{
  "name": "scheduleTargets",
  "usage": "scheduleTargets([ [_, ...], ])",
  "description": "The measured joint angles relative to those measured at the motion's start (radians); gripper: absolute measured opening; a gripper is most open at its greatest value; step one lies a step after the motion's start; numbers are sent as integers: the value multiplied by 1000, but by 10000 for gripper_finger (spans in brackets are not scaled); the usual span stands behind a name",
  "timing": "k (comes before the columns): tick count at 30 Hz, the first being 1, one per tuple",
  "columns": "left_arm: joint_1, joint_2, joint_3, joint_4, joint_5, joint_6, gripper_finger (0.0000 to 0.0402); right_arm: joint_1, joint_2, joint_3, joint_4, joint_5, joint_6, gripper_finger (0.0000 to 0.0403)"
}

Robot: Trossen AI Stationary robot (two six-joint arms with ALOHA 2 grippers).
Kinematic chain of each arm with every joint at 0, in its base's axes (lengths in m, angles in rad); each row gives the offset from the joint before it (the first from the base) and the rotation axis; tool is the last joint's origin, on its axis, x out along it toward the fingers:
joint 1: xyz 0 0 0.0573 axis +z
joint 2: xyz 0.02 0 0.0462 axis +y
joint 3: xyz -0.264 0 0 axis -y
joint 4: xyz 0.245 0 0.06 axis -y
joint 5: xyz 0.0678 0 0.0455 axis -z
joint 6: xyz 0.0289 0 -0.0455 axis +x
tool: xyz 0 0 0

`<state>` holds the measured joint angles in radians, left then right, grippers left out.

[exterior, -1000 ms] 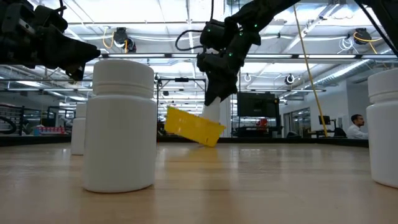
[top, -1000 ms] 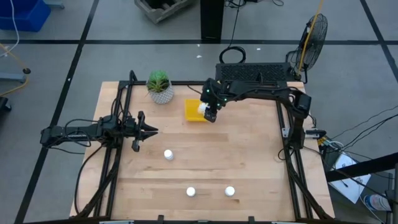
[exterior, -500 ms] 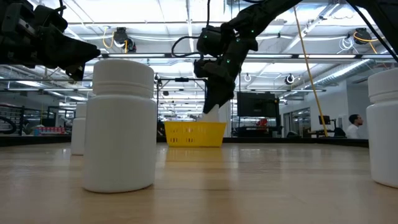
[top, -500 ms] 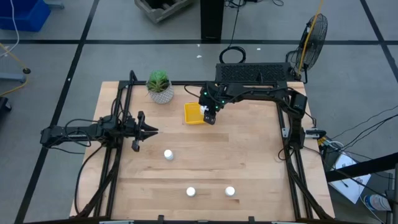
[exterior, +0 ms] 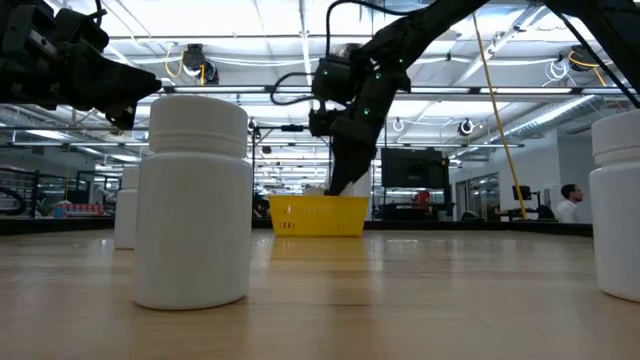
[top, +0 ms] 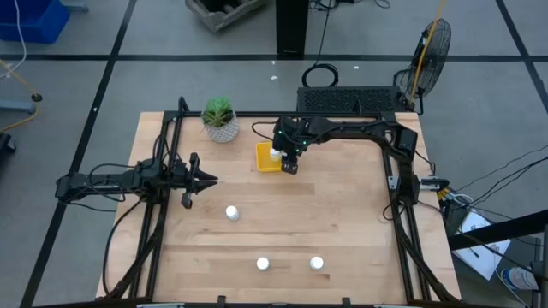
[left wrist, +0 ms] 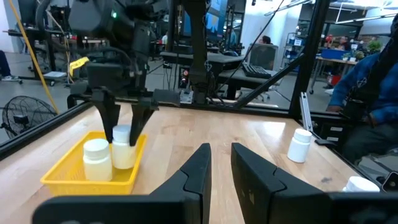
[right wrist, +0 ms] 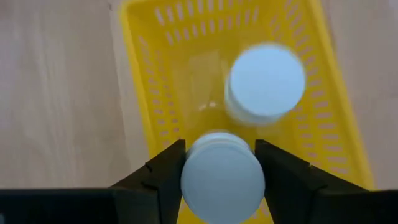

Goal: Pick and place pill bottles into a basket
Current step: Put the white pill bottle into the yellow basket, then put the bottom right white pill bottle into the yellow basket

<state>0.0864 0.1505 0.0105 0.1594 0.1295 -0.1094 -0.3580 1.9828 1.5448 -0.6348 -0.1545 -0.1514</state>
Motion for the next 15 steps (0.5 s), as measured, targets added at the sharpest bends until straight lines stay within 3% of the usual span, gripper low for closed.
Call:
scheduleTargets([
  [15,0,0,0,1,0,0,65,5,-10,-1,-26,2,0,263],
])
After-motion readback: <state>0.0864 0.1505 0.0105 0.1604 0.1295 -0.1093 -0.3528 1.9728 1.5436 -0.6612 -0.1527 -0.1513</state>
